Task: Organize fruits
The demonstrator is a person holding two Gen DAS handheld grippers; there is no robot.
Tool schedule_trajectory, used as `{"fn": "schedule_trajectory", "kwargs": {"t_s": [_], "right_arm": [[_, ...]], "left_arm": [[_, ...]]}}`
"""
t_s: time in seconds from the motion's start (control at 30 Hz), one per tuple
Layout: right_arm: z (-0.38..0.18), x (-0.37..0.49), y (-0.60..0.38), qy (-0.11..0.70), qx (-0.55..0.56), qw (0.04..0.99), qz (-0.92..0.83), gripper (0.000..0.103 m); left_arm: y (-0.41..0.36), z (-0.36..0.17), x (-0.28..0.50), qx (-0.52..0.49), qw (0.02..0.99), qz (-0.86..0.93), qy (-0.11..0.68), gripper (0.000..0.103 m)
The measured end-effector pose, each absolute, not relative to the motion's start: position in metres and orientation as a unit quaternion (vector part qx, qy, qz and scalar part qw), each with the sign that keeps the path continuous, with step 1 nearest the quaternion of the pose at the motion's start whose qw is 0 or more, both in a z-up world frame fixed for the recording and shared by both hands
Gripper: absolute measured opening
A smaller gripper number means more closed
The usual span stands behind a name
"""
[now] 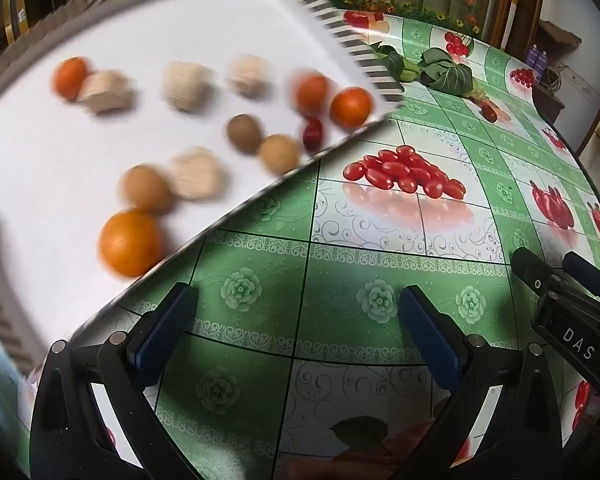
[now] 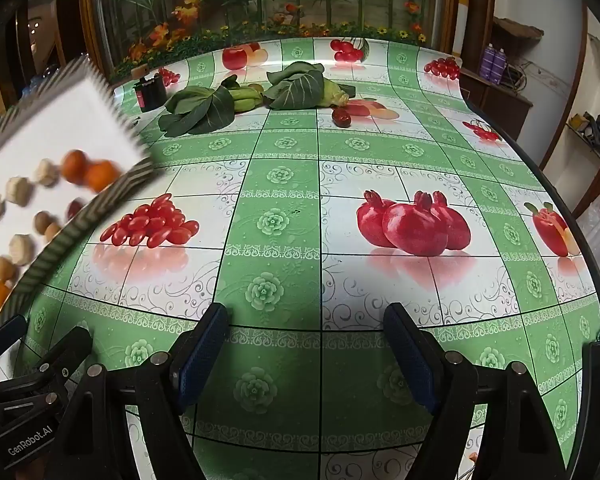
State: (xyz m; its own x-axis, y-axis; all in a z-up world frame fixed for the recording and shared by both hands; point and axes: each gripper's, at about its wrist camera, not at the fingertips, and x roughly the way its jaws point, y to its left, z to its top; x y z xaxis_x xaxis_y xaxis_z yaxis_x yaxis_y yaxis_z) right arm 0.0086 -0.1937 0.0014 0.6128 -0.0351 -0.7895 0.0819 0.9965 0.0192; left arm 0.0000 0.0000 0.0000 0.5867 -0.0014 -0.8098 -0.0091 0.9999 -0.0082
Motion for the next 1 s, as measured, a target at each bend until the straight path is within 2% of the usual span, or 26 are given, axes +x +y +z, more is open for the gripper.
{"fn": "schedule_trajectory", "kwargs": {"t_s": [0.37, 1.0], "right_arm": [[-0.0006, 0.0055, -0.1937, 0.439, 0.025, 0.898, -0.028, 0.083], [0.0000, 0.0082, -0.1919, 0.440, 0.025, 0.897, -0.028, 0.084]], "left_arm": [[0.0000, 0.0003, -0.0001, -0.005, 0.891, 0.002, 0.455, 0.103], [0.0009, 0.0009, 0.0004, -0.005, 0.891, 0.003, 0.455, 0.103]]}}
